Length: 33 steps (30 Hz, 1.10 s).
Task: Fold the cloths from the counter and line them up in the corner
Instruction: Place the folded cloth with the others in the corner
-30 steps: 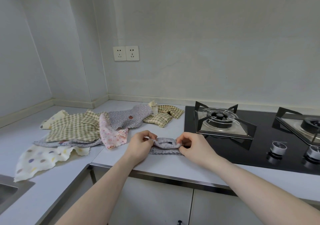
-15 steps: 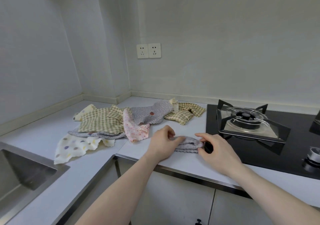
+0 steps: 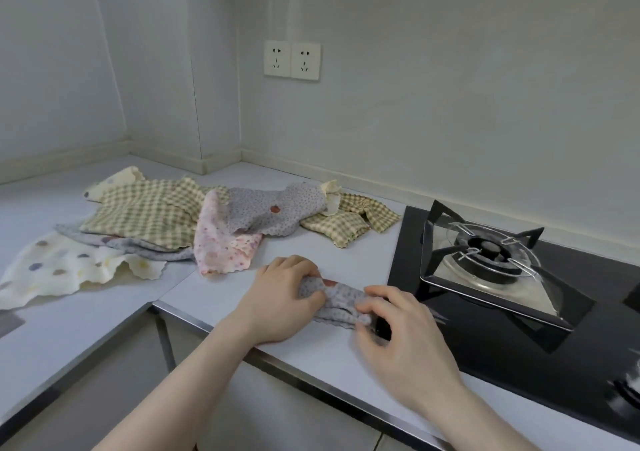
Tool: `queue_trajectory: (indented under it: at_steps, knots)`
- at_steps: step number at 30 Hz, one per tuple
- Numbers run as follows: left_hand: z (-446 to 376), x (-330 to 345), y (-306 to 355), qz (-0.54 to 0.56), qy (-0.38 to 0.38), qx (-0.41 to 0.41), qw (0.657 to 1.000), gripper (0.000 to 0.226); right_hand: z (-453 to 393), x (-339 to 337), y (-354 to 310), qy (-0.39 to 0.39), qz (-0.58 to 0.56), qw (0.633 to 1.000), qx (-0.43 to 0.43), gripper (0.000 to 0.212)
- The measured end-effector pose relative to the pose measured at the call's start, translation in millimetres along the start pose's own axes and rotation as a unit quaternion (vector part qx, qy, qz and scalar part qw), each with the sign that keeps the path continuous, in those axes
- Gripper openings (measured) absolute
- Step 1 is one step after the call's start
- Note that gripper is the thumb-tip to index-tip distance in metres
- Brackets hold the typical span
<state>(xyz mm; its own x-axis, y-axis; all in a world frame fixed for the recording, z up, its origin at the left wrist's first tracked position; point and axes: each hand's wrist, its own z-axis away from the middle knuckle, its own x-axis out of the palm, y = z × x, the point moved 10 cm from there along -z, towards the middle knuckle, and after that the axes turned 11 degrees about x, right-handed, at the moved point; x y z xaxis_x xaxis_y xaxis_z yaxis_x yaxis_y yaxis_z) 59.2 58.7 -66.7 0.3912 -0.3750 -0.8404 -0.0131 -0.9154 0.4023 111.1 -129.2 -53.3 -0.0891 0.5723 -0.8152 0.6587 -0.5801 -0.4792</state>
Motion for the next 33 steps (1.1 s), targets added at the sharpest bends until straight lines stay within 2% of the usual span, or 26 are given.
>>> queue_trajectory:
  at_steps: [2,5,8,10,13,15,18,20,25,26,28,31,33]
  knots:
    - [1.3,3.3,6.2,-0.021,-0.006,0.02,1.0,0.05,0.3,6.0,0.3,-0.015,0.011,1.0,-0.018,0.024]
    - [2.7,3.5,12.7,-0.008,-0.008,0.033,0.999,0.036,1.0,9.2,-0.1,-0.014,0.017,0.999,-0.034,0.023]
    - [5.1,-3.8,12.2,0.049,0.001,-0.003,0.999,0.023,-0.5,9.6,-0.4,-0.012,0.009,0.999,-0.033,0.026]
    - [5.1,-5.6,9.0,0.083,-0.017,-0.044,0.995,0.023,-3.2,9.3,1.6,-0.022,-0.002,1.0,-0.017,0.026]
    - [4.9,-8.2,9.2,0.145,-0.055,-0.109,0.982,0.025,-5.2,11.3,4.0,-0.089,-0.017,0.995,0.031,0.035]
    - [10.5,-13.4,13.5,0.216,-0.07,-0.177,0.958,0.024,-4.0,9.4,-0.7,-0.153,-0.015,0.986,0.06,0.042]
    - [20.0,-43.7,34.8,0.3,-0.056,-0.253,0.918,0.026,-2.3,-12.3,-17.1,-0.245,-0.048,0.96,0.127,0.039]
    - [21.5,-79.2,58.5,0.337,-0.032,-0.261,0.904,0.03,0.5,-44.4,-33.2,-0.249,-0.101,0.946,0.181,0.041]
    - [21.6,-155.5,114.7,0.416,-0.013,-0.237,0.878,0.038,23.9,-125.6,-68.9,-0.202,-0.262,0.884,0.33,0.065]
    - [20.4,-164.0,124.8,0.43,-0.015,-0.231,0.873,0.038,29.4,-139.1,-74.2,-0.2,-0.283,0.872,0.347,0.063]
    - [13.1,-172.7,146.8,0.452,-0.036,-0.216,0.865,0.039,38.8,-165.8,-80.3,-0.201,-0.312,0.855,0.362,0.046]
    - [-9.7,-175.1,185.1,0.464,-0.084,-0.181,0.863,0.04,51.6,-208.6,-77.6,-0.184,-0.325,0.851,0.37,0.018]
    - [-27.7,-173.9,213.5,0.466,-0.111,-0.152,0.864,0.037,61.1,-235.6,-63.2,-0.149,-0.336,0.848,0.382,0.01]
